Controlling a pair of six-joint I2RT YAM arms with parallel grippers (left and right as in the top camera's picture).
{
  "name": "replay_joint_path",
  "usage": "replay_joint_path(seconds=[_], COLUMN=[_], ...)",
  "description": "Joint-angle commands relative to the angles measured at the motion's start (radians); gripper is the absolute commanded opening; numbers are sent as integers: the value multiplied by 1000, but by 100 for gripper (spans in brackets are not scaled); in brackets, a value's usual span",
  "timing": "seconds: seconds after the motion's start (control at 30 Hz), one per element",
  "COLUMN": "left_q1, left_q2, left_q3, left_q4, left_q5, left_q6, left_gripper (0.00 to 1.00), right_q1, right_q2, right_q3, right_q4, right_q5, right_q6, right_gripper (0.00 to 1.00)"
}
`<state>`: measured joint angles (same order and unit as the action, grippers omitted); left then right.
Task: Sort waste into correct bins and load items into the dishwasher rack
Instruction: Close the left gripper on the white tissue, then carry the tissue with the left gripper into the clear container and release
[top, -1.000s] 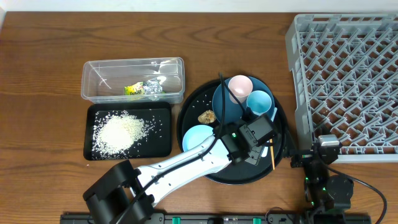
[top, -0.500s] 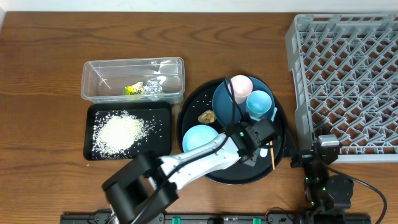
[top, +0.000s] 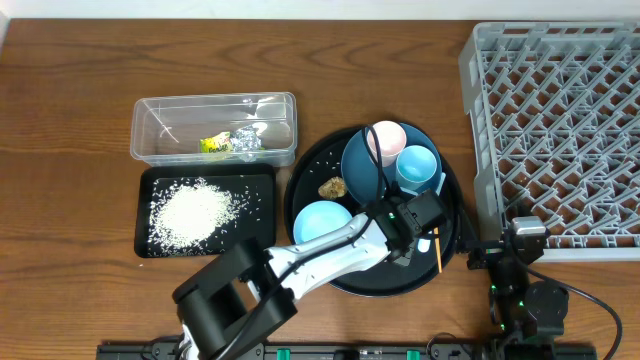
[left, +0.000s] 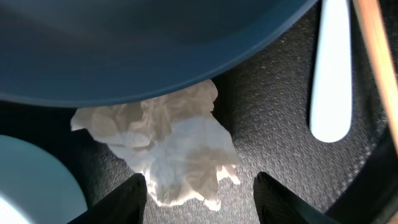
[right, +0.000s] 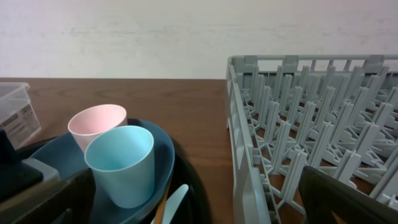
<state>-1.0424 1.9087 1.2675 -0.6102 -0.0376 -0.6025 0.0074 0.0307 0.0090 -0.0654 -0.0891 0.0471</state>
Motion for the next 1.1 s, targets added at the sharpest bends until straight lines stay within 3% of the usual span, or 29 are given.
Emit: replay_joint_path(seconds=[0.0, 0.07, 0.17, 0.3, 0.4, 0.8, 1.07], left_q1=[2, 2, 2, 2, 2, 41, 222], left_q2=[46, 50, 49, 49, 34, -297, -495], left_q3=[-4, -4, -3, -3, 0, 21, 21], left_q4=[0, 3, 8, 6, -11, -92, -119], left_q5=[-27, -27, -27, -27, -27, -50, -50], left_q6=[-5, -5, -5, -5, -5, 26, 174], left_gripper=[57, 54, 22, 19, 7, 6, 6], right_q1=[-7, -7, -7, -7, -7, -7, -7], right_q2=[0, 0, 0, 0, 0, 0, 0], right_q3=[-3, -3, -3, -3, -3, -3, -3], right_q4=[-2, -2, -2, -1, -2, -2, -2], right_q5=[7, 7, 7, 7, 7, 7, 7], right_q6=[-11, -11, -11, -11, -11, -11, -11], right_gripper=[99, 99, 99, 99, 99, 99, 99])
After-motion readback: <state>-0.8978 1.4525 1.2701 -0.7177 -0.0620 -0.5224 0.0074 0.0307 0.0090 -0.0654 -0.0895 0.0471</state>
